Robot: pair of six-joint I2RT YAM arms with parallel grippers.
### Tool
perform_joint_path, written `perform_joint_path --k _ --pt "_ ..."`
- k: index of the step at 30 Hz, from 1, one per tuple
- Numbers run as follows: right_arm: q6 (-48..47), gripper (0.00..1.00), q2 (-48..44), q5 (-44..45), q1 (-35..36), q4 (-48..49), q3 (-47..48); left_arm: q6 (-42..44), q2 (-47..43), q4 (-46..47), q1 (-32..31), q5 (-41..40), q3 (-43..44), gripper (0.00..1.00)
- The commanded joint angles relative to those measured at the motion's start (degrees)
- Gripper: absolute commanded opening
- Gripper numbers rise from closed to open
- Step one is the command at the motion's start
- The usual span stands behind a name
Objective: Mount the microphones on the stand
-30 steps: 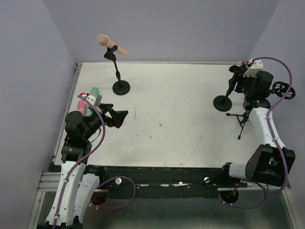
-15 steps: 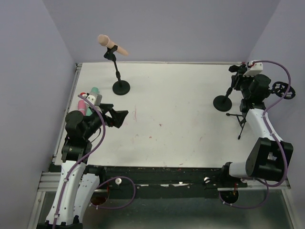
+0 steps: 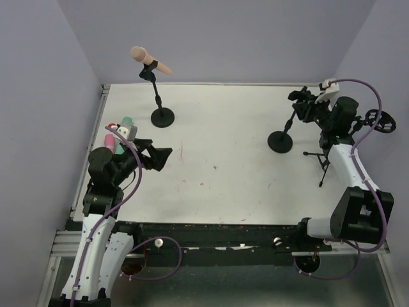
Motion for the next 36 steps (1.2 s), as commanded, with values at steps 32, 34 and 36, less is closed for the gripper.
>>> perform_joint_path --k 32,34,36 --pt "-23.5 0.65 -9.2 -29.6 26.9 -32.7 0.7 -6.0 3.4 22.7 1.3 17.3 -7.9 0.98" --pt "-29.9 0.82 -9.1 -29.2 26.3 -37.8 1.6 -5.1 3.9 24.5 -1.6 17.8 -8.7 0.98" --pt "-32.7 0.9 -9.7 -27.9 25.3 -39.6 1.4 -3.8 3.5 25.9 -5.3 16.7 -9.9 0.99"
